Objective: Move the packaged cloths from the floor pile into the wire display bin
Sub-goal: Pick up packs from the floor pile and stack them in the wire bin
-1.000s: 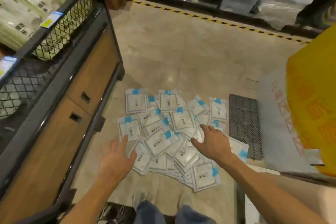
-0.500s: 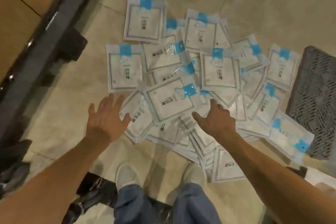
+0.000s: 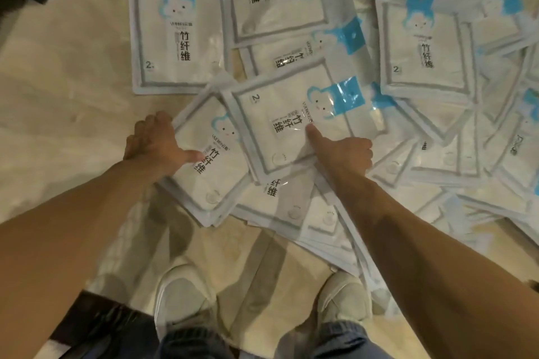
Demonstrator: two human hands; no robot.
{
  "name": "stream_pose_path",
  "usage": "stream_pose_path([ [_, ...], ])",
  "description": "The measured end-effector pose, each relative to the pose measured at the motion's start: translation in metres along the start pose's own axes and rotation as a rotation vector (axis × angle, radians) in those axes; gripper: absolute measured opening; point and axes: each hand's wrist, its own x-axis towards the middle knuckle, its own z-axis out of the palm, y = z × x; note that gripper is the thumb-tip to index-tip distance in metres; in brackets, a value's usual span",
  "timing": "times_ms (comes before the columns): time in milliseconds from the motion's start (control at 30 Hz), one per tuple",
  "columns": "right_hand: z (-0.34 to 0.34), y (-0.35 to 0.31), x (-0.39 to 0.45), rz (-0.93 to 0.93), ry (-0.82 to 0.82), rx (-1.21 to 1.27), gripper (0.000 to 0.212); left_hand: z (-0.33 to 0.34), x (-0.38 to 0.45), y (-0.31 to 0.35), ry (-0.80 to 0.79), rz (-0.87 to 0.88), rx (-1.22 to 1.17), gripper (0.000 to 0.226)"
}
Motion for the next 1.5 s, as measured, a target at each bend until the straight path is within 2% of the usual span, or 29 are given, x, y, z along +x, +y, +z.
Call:
stream_pose_path([
  [167,-0.011,0.006,0.001,0.09,-0.025,0.335,0.106,-0.008,-0.009,-0.011,0.032,-0.063,-0.052,0.071],
  [267,-0.022,0.008,-0.004,0.235,-0.019,0.696,0.092,-0.019,-0.018,-0.024,0.025,-0.107,-0.104,0.057],
  [300,-0.028,0.011,-0.009,0.256,-0.038,0.753,0.084,-0.022,-0.021,-0.03,-0.005,-0.105,-0.153,0.052],
  [400,-0.043,0.031,-0.016,0.212,-0.178,0.812,0.025,-0.035,-0.032,-0.044,-0.109,-0.038,-0.398,0.041],
  [467,-0.056,0.038,-0.026,0.145,-0.251,0.857,0.011,-0.049,-0.047,-0.046,-0.124,0.033,-0.542,0.035],
  [600,-0.092,0.029,-0.047,0.043,-0.318,0.93,0.02,-0.089,-0.078,-0.047,-0.096,0.07,-0.778,0.034],
  [800,-0.173,-0.015,-0.081,-0.088,-0.416,0.888,0.025,-0.172,-0.131,-0.034,-0.093,0.026,-1.053,0.036],
  [1000,-0.29,-0.081,-0.152,-0.245,-0.521,0.778,0.027,-0.292,-0.212,-0.004,-0.111,0.06,-1.239,0.057],
  [1100,-0.363,-0.115,-0.206,-0.309,-0.529,0.747,0.031,-0.367,-0.262,0.004,-0.119,0.12,-1.264,0.059],
  [1300,-0.52,-0.173,-0.36,-0.457,-0.557,0.61,0.02,-0.525,-0.405,0.006,-0.068,0.187,-1.4,0.056],
  [1367,-0.562,-0.189,-0.411,-0.501,-0.574,0.567,0.024,-0.565,-0.456,-0.003,-0.026,0.2,-1.419,0.06],
  [1467,-0.613,-0.206,-0.485,-0.552,-0.649,0.566,0.022,-0.61,-0.534,-0.025,0.031,0.234,-1.475,0.049],
  [1500,-0.627,-0.212,-0.509,-0.581,-0.672,0.558,0.021,-0.621,-0.558,-0.035,0.054,0.233,-1.496,0.051],
])
